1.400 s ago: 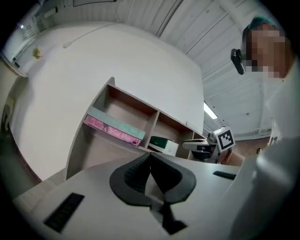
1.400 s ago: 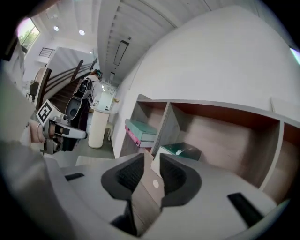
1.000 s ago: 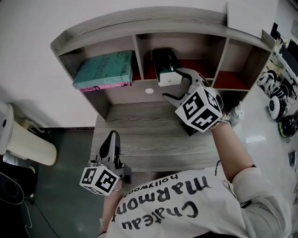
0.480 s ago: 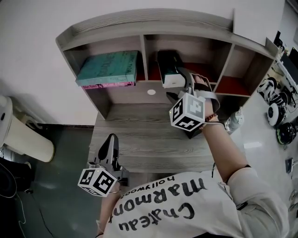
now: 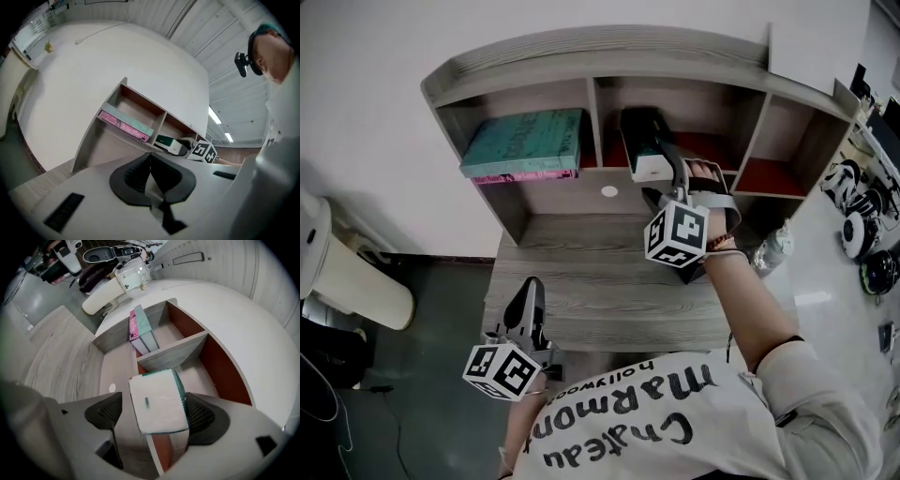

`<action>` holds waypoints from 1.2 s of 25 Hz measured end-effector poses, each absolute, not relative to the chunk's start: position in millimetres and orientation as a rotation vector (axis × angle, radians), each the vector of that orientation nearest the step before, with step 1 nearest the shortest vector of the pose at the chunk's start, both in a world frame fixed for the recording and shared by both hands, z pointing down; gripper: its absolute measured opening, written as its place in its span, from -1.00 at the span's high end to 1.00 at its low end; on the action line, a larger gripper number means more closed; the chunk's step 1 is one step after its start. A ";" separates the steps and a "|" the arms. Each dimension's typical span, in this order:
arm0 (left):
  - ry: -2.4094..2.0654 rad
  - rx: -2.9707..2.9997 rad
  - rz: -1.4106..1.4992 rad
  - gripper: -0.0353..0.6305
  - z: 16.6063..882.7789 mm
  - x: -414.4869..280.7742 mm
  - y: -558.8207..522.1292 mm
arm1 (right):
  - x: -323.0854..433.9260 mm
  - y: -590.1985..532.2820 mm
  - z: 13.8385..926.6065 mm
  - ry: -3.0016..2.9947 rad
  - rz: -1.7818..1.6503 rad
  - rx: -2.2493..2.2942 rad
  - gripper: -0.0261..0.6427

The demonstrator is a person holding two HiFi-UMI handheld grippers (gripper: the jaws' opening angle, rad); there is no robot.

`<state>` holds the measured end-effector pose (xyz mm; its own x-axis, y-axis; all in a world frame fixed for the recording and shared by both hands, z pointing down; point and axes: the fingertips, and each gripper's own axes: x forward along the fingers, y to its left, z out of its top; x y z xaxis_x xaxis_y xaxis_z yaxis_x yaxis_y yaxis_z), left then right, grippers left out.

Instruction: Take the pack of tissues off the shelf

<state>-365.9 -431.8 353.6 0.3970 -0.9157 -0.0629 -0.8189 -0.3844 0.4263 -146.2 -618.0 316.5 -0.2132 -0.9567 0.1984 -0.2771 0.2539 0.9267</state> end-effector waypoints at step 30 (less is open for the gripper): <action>-1.561 2.316 -0.467 0.84 343.9 -365.1 -396.9 | -121.8 -590.1 301.3 -1.928 -0.855 1.385 -0.07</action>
